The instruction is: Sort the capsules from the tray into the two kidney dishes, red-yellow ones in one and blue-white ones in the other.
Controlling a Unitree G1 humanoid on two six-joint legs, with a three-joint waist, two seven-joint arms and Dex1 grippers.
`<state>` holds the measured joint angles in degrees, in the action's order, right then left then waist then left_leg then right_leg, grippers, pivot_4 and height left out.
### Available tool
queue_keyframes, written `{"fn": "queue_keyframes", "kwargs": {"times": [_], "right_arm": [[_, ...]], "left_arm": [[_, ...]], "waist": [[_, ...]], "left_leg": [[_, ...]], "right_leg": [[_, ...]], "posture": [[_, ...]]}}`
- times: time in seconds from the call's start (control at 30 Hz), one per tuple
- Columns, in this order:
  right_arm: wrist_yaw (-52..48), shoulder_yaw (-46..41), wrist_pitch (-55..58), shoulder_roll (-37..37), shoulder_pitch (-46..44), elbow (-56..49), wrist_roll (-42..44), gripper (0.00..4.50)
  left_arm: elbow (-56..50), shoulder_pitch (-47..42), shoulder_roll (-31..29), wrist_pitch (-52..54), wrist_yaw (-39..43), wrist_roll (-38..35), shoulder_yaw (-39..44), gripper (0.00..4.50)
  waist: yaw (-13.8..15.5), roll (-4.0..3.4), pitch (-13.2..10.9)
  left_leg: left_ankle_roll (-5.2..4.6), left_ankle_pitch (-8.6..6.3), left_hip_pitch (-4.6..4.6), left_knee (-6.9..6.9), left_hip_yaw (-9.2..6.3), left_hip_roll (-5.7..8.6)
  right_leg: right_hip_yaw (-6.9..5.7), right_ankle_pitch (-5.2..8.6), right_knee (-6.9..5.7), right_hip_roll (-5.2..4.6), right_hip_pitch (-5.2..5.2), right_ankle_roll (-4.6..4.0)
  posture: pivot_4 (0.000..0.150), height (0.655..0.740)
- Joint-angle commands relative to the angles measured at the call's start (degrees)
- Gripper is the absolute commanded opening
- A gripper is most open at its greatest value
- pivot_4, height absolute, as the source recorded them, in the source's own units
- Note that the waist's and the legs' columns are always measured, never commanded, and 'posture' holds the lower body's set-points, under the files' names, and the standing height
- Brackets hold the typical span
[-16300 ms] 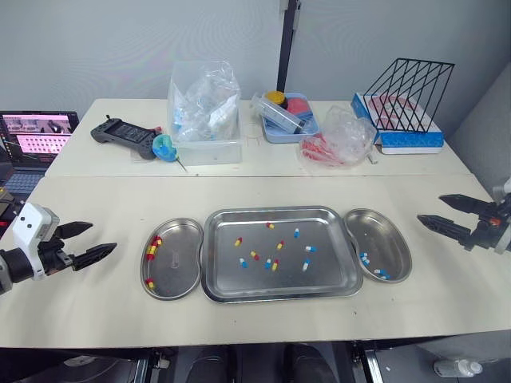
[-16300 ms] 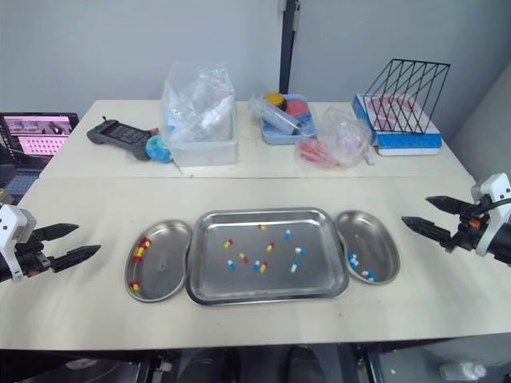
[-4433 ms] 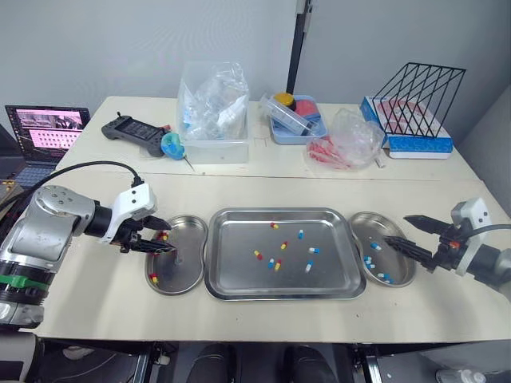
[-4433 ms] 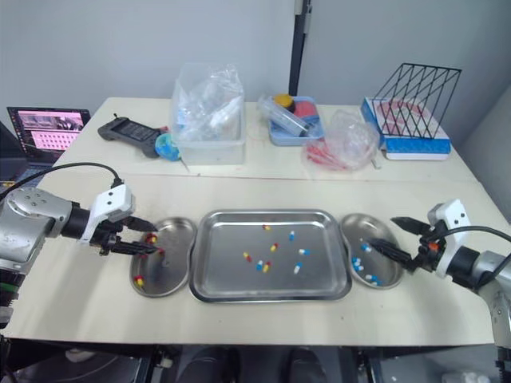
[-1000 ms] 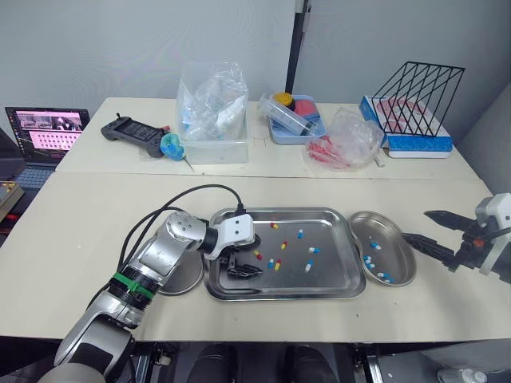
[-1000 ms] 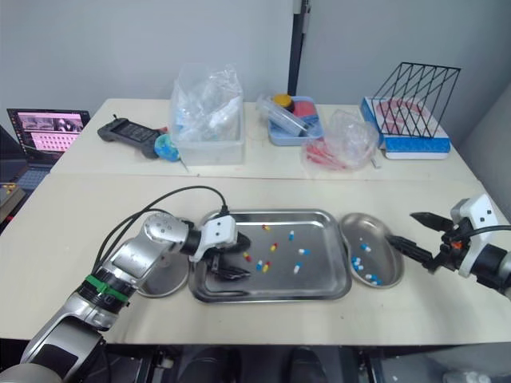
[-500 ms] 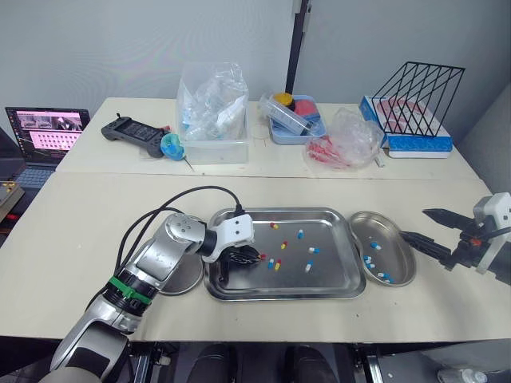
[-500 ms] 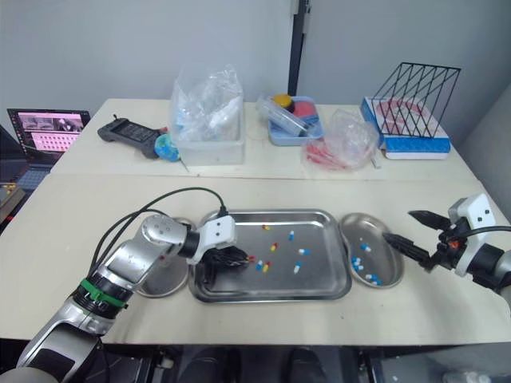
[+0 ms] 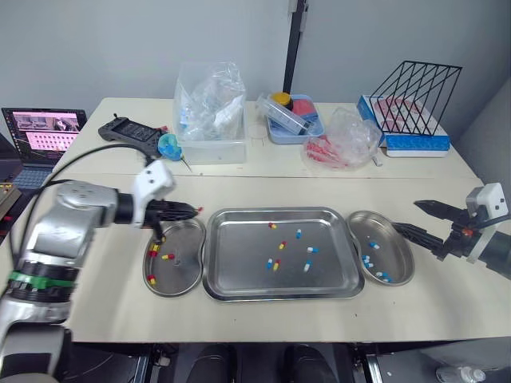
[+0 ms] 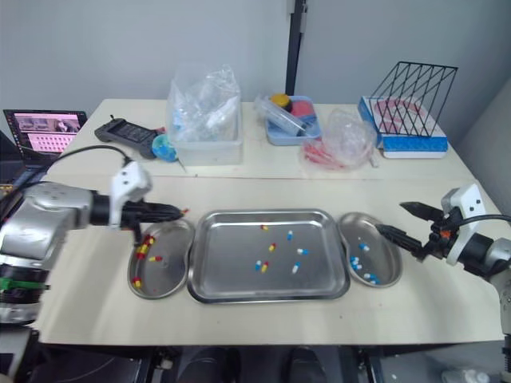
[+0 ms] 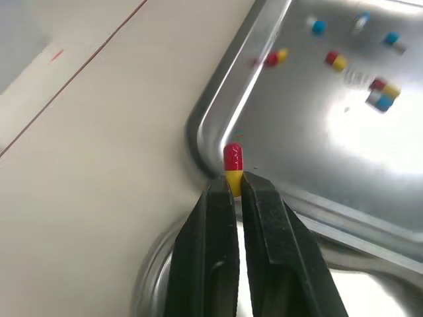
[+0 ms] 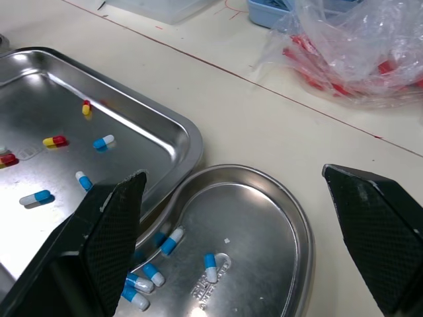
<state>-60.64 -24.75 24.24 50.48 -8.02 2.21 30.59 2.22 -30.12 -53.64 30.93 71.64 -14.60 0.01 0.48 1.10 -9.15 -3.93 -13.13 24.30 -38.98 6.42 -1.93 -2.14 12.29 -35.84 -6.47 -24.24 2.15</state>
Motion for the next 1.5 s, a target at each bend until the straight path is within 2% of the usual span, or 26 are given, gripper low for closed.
{"fn": "queue_keyframes", "kwargs": {"times": [0.03, 0.23, 0.33, 0.57, 0.67, 0.87, 1.13, 1.3, 1.5], "right_arm": [[-0.93, -0.17, -0.74, 0.66, -1.88, 0.7, 0.75, 4.5], [-2.02, 2.09, -1.01, 0.91, -5.2, 3.07, -0.04, 4.5], [-2.31, 2.41, -1.08, 1.02, -5.77, 3.58, -0.21, 4.5], [-2.9, 2.54, -1.09, 1.62, -6.06, 4.22, -0.3, 4.5], [-2.83, 2.74, -1.11, 1.62, -6.34, 4.33, -0.58, 4.5], [-2.81, 1.92, -1.1, 1.71, -6.38, 4.91, -0.49, 4.5], [-1.99, -0.33, -2.62, 1.51, -5.41, 7.73, -0.51, 4.5], [-2.31, -0.18, -3.02, 1.65, -5.2, 8.32, -0.81, 4.5], [-2.48, -0.13, -3.01, 1.85, -5.53, 8.56, -1.0, 4.5]], "left_arm": [[-1.23, 3.85, -2.71, -3.31, 2.61, -1.24, 2.31, 0.03], [-4.06, 11.58, -2.98, -5.41, 0.22, -1.17, 3.32, 0.03], [-4.7, 11.84, -1.77, -3.79, -1.5, -3.08, 4.2, 1.05], [-4.09, 11.8, -3.38, -2.21, -0.98, -5.36, 6.37, 3.41], [-0.26, 9.77, -4.05, -3.33, -1.81, -5.37, 8.5, 4.42], [14.74, 3.41, -4.49, -9.74, -2.01, -8.34, 17.76, 4.47], [33.27, 5.6, -4.23, -25.15, -0.11, -8.64, 25.53, 4.47], [39.4, 5.49, -5.62, -30.34, 2.71, -8.59, 26.11, 4.47], [40.71, 5.37, -5.41, -32.11, 4.95, -8.48, 25.08, 4.47]], "waist": [[0.09, 0.0, 0.0], [0.28, 0.0, -0.01], [0.32, 0.0, -0.01], [0.08, 0.0, -0.01], [0.08, 0.0, -0.01], [0.1, 0.0, -0.01], [-0.19, 0.0, -0.01], [0.13, 0.03, -0.02], [0.05, 0.03, -0.01]], "left_leg": [[0.0, 0.0, 0.0, 0.0, 0.01, -0.01], [0.01, 0.0, 0.04, -0.02, -0.01, -0.03], [0.01, 0.0, 0.05, -0.02, -0.02, -0.04], [0.02, 0.0, 0.03, 0.01, 0.02, -0.04], [0.01, 0.0, 0.03, 0.01, 0.03, -0.03], [0.04, 0.02, 0.04, 0.0, 0.01, -0.02], [0.03, 0.01, 0.01, 0.04, 0.1, -0.05], [0.04, 0.01, 0.02, 0.03, 0.06, -0.05], [0.04, 0.0, 0.02, 0.03, 0.07, -0.05]], "right_leg": [[0.0, 0.01, 0.0, 0.0, 0.0, -0.01], [-0.04, 0.02, 0.02, -0.06, -0.02, -0.05], [-0.05, 0.02, 0.01, -0.06, -0.03, -0.06], [-0.04, 0.02, -0.02, -0.03, -0.04, -0.06], [-0.04, 0.02, -0.01, -0.04, -0.04, -0.05], [-0.08, 0.02, -0.03, -0.03, -0.05, -0.05], [-0.08, 0.02, -0.03, -0.05, -0.08, -0.06], [-0.13, 0.01, -0.02, -0.13, -0.05, -0.08], [-0.14, 0.01, -0.03, -0.16, -0.07, -0.08]], "posture": [[0.15, 0.74], [0.15, 0.74], [0.15, 0.74], [0.15, 0.74], [0.15, 0.74], [0.15, 0.74], [0.15, 0.74], [0.15, 0.74], [0.15, 0.74]]}}
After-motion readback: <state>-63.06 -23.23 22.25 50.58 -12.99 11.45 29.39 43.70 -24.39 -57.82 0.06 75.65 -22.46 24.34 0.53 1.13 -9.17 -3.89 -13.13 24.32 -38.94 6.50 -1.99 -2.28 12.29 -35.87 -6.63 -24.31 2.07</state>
